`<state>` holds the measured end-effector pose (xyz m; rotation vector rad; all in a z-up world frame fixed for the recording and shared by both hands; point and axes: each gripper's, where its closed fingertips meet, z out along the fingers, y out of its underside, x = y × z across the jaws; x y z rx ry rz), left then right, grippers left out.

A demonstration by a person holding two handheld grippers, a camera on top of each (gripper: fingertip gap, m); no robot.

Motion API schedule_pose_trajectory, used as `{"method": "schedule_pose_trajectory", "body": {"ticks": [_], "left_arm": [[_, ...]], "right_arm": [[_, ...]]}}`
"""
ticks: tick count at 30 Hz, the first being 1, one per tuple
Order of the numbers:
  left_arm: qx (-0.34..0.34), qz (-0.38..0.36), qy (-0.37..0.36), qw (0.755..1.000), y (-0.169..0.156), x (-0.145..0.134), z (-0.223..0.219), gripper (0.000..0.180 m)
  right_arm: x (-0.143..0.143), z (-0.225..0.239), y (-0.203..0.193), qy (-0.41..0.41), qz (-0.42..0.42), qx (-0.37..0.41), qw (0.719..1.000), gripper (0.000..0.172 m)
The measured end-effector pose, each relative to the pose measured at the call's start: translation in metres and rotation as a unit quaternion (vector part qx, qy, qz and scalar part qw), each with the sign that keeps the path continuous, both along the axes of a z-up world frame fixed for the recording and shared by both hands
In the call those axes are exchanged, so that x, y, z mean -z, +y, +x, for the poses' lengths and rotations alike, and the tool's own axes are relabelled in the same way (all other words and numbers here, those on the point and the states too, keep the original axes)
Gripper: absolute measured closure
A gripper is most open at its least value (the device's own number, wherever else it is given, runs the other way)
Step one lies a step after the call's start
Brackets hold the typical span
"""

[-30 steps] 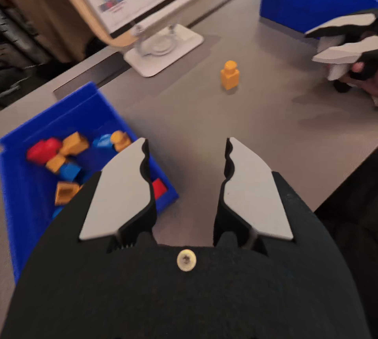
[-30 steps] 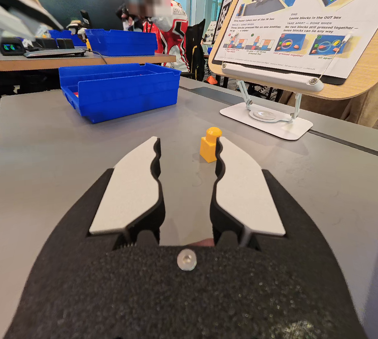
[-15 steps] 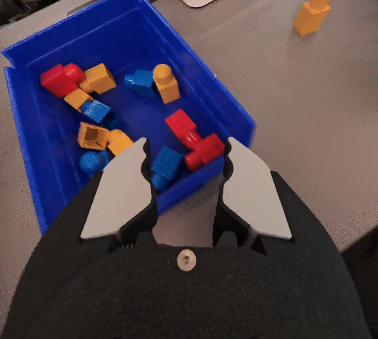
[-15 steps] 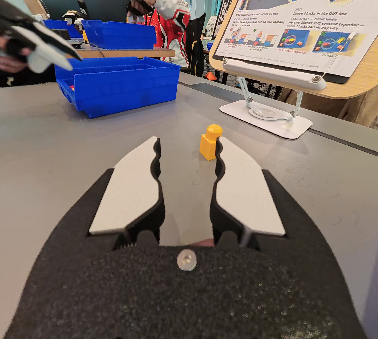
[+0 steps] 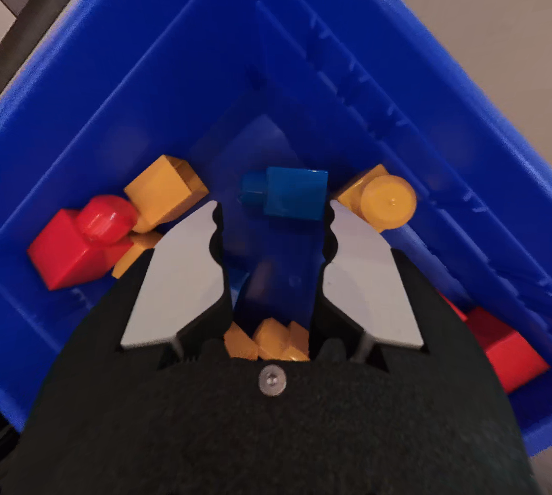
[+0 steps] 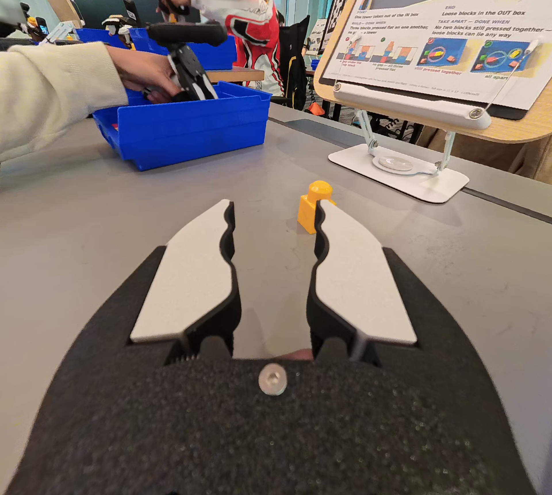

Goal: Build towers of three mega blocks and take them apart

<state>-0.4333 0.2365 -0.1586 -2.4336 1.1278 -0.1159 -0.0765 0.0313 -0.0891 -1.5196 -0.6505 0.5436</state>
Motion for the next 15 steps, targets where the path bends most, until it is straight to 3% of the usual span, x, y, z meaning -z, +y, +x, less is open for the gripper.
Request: {"method": "schedule_pose_trajectory", "body": {"ticks": [8, 15], "left_arm": [[0.022, -0.035, 0.029, 0.999, 0.012, 0.024, -0.004, 0.103], [0.067, -0.044, 0.007, 0.997, 0.016, 0.03, 0.005, 0.113]], "right_arm": [[0.001, -0.006, -0.003, -0.001, -0.002, -0.015, 1.0, 0.12], [0.001, -0.006, -0.003, 0.001, -0.006, -0.018, 1.0, 0.121]]}}
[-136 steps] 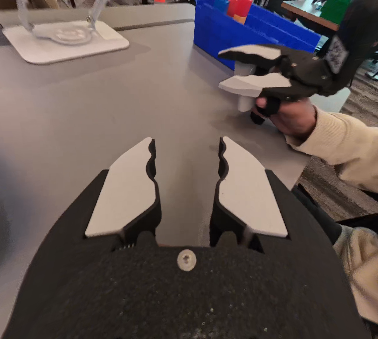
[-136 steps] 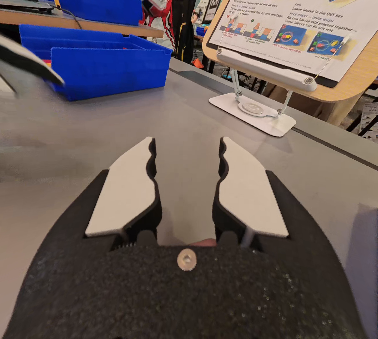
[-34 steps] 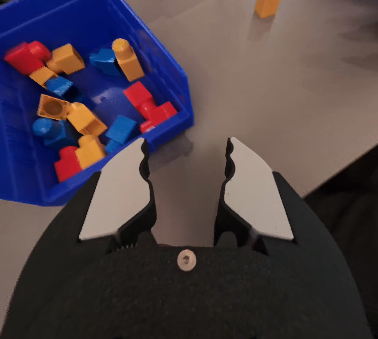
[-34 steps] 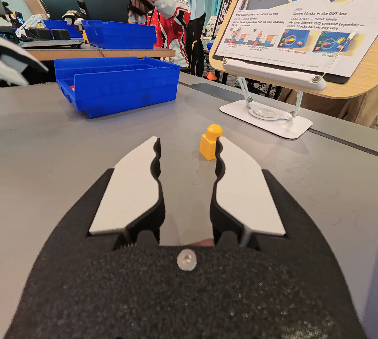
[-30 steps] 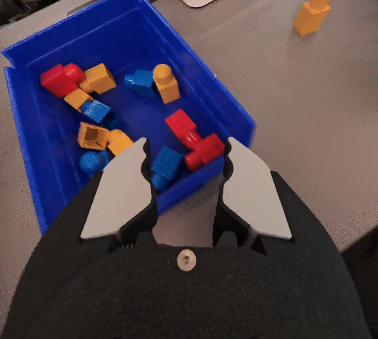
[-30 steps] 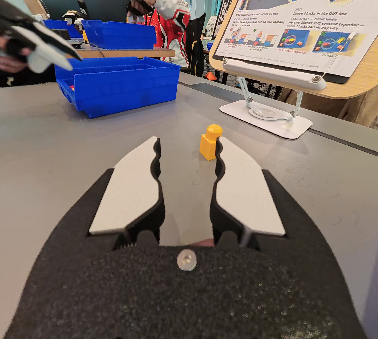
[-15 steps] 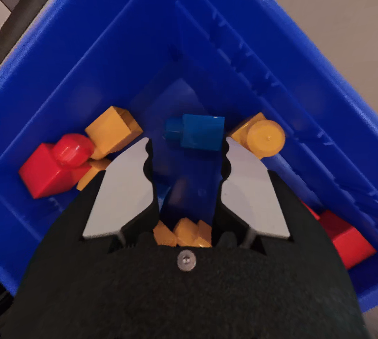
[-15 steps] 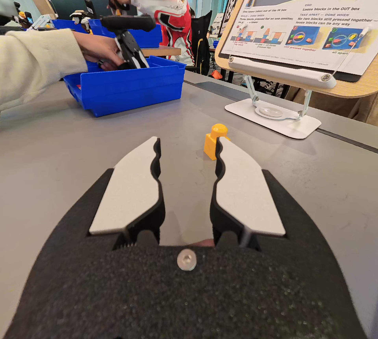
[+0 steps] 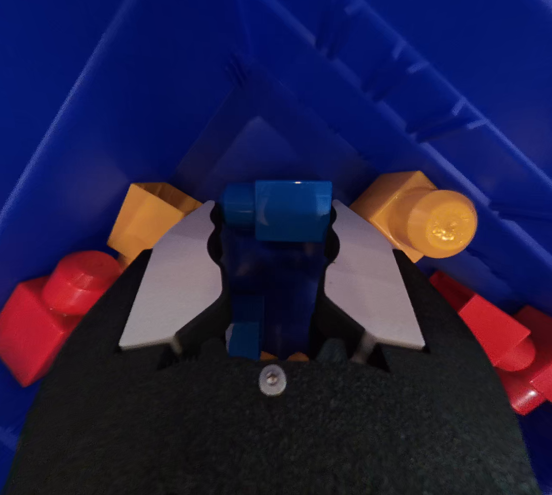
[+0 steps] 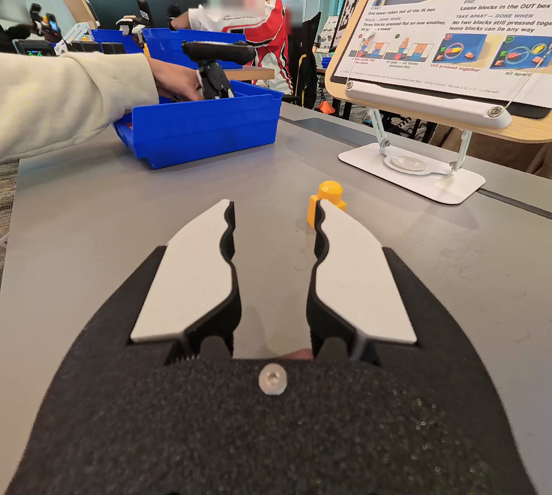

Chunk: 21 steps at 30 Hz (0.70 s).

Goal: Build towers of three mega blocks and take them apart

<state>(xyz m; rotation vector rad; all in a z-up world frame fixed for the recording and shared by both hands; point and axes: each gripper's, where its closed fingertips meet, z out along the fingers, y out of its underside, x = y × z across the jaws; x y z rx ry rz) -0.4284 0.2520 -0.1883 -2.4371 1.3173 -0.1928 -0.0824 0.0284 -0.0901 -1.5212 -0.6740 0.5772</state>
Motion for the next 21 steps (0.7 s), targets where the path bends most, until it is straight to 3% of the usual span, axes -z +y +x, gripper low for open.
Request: {"method": "schedule_pose_trajectory", "body": {"ticks": [5, 10, 13, 15, 18, 21], "left_arm": [[0.006, 0.028, -0.005, 1.0, -0.005, -0.017, -0.002, 0.113], [0.013, 0.092, -0.039, 0.995, -0.03, -0.096, 0.002, 0.114], [0.052, 0.126, -0.067, 0.988, -0.067, -0.147, 0.033, 0.113], [0.087, 0.148, -0.053, 0.984, -0.097, -0.165, 0.059, 0.114], [0.124, 0.163, -0.023, 0.979, -0.136, -0.169, 0.1, 0.114], [0.135, 0.16, 0.0, 0.978, -0.162, -0.148, 0.144, 0.114]], "right_arm": [[0.0, 0.0, 0.001, 0.003, -0.004, 0.0, 1.0, 0.121], [-0.001, 0.001, 0.001, 0.006, -0.002, 0.002, 1.0, 0.121], [-0.002, 0.002, 0.0, 0.007, 0.003, 0.004, 1.0, 0.121], [-0.004, 0.004, 0.0, 0.014, 0.005, 0.007, 1.0, 0.121], [-0.011, 0.01, -0.001, 0.03, 0.017, 0.014, 0.999, 0.122], [-0.016, 0.012, -0.003, 0.04, 0.025, 0.011, 0.999, 0.124]]}}
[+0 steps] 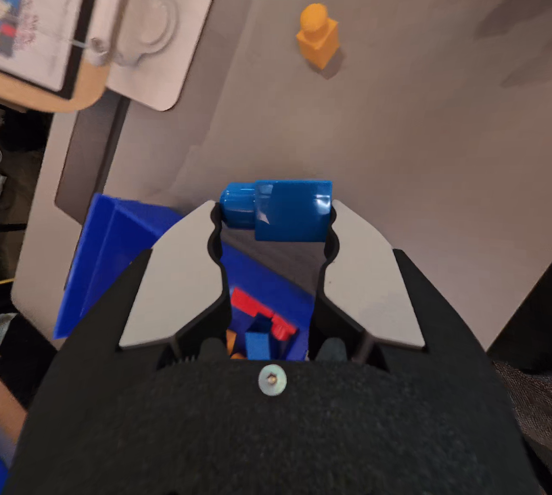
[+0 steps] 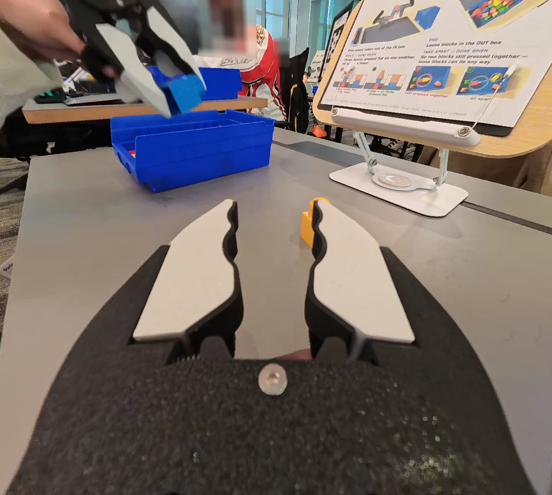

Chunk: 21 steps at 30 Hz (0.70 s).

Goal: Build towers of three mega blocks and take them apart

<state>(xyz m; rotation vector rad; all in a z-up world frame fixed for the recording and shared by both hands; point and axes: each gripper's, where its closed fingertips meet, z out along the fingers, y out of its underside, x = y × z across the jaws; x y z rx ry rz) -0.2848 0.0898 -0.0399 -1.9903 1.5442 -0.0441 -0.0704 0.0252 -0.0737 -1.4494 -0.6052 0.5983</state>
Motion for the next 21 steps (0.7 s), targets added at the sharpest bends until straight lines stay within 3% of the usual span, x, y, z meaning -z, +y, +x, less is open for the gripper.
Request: {"method": "schedule_pose_trajectory", "body": {"ticks": [5, 9, 15, 21], "left_arm": [[0.03, -0.058, 0.016, 0.998, -0.02, 0.072, 0.072, 0.114], [0.019, -0.094, 0.045, 0.994, -0.008, 0.117, 0.103, 0.114], [-0.04, -0.147, 0.044, 0.987, 0.022, 0.146, 0.119, 0.114], [-0.04, -0.157, 0.019, 0.987, 0.028, 0.153, 0.123, 0.114]], "right_arm": [[0.0, -0.001, -0.001, -0.005, 0.003, -0.001, 1.0, 0.124], [0.001, -0.002, -0.003, -0.01, 0.005, -0.002, 1.0, 0.124], [0.002, -0.004, -0.004, -0.012, 0.002, -0.009, 1.0, 0.124], [0.003, -0.008, -0.005, -0.016, 0.001, -0.017, 1.0, 0.124]]}}
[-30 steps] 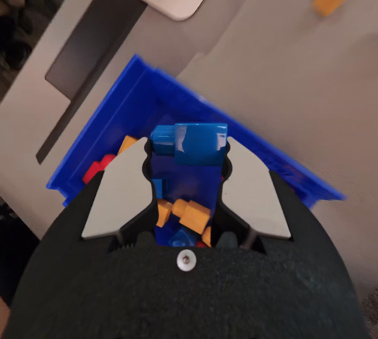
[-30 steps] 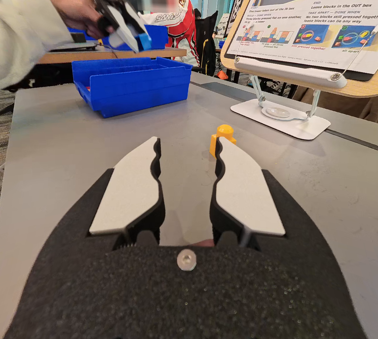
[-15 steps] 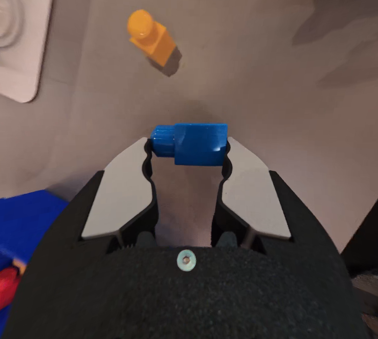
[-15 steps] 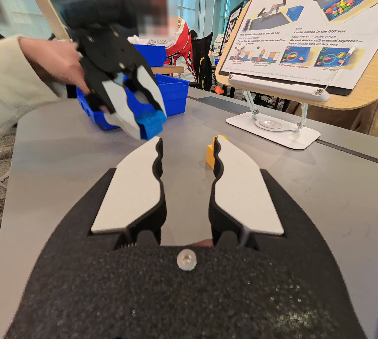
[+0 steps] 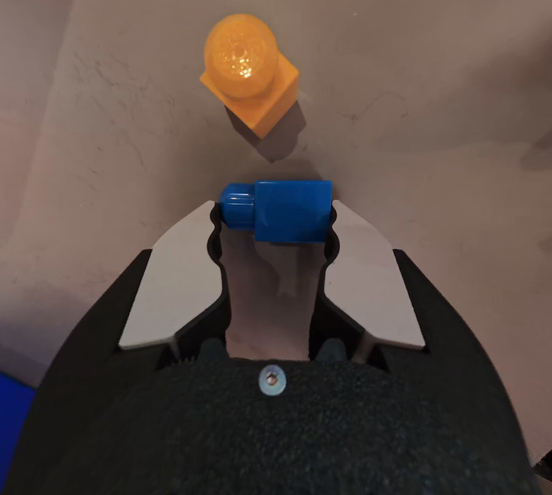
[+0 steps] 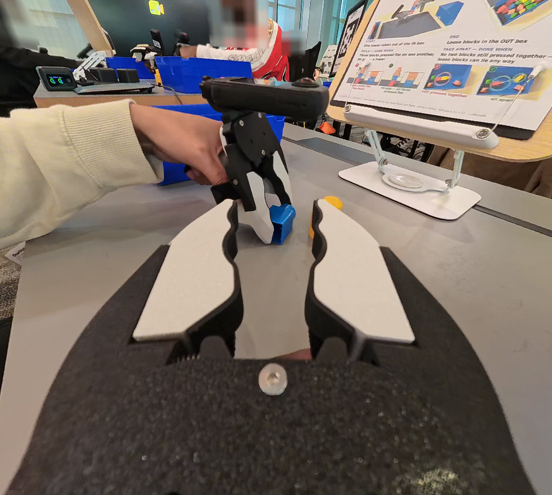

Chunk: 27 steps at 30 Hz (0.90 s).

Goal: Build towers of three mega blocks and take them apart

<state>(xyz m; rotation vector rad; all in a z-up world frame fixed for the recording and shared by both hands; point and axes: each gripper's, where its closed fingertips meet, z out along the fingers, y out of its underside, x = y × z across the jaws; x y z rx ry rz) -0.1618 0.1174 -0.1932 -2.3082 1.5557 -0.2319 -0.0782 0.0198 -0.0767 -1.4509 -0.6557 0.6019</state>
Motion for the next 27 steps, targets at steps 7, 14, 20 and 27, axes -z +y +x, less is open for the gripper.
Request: {"method": "schedule_pose_trajectory", "body": {"ticks": [7, 14, 20, 27], "left_arm": [[0.02, 0.03, -0.105, 0.994, -0.034, -0.045, 0.003, 0.102], [0.019, 0.128, -0.2, 0.971, -0.124, -0.152, -0.097, 0.098], [-0.13, 0.225, -0.155, 0.953, -0.151, -0.175, -0.238, 0.101], [-0.177, 0.189, -0.072, 0.963, -0.1, -0.136, -0.299, 0.103]], "right_arm": [[0.001, 0.0, -0.001, -0.002, -0.002, -0.002, 1.0, 0.124], [0.004, -0.002, 0.0, -0.002, -0.012, -0.007, 1.0, 0.124], [0.009, -0.006, 0.001, -0.015, -0.016, -0.009, 1.0, 0.124], [0.01, -0.007, 0.003, -0.018, -0.016, -0.006, 1.0, 0.124]]}}
